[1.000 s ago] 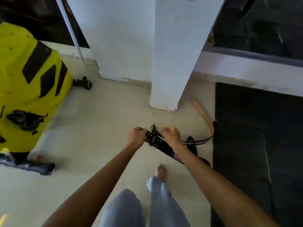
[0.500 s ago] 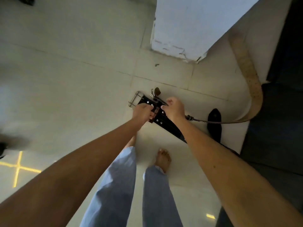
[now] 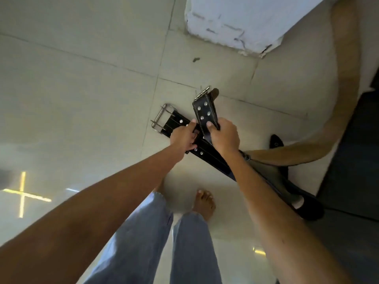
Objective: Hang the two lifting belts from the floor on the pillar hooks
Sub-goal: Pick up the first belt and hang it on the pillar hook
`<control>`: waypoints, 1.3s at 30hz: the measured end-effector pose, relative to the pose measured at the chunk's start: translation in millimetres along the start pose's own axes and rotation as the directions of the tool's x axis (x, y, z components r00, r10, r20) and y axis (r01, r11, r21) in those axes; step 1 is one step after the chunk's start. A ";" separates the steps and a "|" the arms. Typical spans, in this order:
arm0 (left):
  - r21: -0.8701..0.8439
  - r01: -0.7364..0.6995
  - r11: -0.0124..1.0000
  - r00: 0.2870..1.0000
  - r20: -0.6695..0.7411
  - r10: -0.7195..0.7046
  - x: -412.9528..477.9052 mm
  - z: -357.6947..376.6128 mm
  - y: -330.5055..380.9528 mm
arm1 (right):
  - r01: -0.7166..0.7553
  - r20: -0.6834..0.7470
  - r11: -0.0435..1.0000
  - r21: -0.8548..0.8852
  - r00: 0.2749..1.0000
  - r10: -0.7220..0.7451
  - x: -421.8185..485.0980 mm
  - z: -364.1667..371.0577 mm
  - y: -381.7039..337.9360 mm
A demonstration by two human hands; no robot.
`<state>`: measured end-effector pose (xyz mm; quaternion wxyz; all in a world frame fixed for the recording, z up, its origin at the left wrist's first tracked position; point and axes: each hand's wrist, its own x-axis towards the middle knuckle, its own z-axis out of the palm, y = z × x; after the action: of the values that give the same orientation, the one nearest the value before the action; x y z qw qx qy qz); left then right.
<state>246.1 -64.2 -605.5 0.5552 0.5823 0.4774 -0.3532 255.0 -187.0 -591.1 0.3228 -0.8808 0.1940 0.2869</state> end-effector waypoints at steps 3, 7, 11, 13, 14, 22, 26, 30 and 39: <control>-0.236 -0.041 0.971 0.989 0.130 0.073 -57.6 0.2 41.8 | 0.036 -0.055 0.952 0.303 0.998 -0.020 -43.2 -49.7 -44.7; -0.298 -0.281 0.912 0.925 0.169 0.340 -156.9 -9.5 115.6 | -0.003 -0.057 0.803 0.596 0.997 0.046 -108.5 -132.0 -115.3; -0.187 -0.484 0.855 0.824 0.232 0.517 -279.2 -17.9 182.1 | -0.012 -0.053 0.623 0.782 0.995 0.086 -182.9 -220.5 -179.1; -0.179 -0.529 0.829 0.786 0.264 0.559 -341.5 -22.8 209.1 | 0.014 -0.077 0.558 0.829 0.993 0.090 -223.0 -259.4 -209.4; -0.177 -0.559 0.810 0.764 0.270 0.586 -371.9 -26.0 221.3 | 0.033 -0.099 0.544 0.839 0.991 0.093 -242.0 -277.1 -223.7; -0.211 -0.756 0.619 0.575 0.237 0.783 -575.0 -65.3 242.1 | 0.107 -0.141 0.477 0.872 0.989 0.037 -408.2 -373.7 -298.7; -0.196 -0.838 0.509 0.474 0.200 0.857 -648.8 -83.0 225.7 | 0.200 -0.213 0.466 0.862 0.977 -0.025 -468.5 -425.2 -320.7; -0.233 -0.891 0.388 0.366 0.132 0.921 -707.3 -94.2 225.1 | 0.383 -0.353 0.509 0.771 0.922 -0.158 -503.8 -472.3 -343.3; -0.308 -0.925 0.221 0.233 -0.001 0.972 -766.0 -118.5 248.9 | 0.512 -0.263 0.653 0.558 0.855 -0.446 -558.2 -405.9 -296.5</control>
<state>242.3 -55.1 208.5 0.7641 0.6414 0.0042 0.0684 141.3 -163.3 151.1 0.6425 -0.7615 0.0527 0.0674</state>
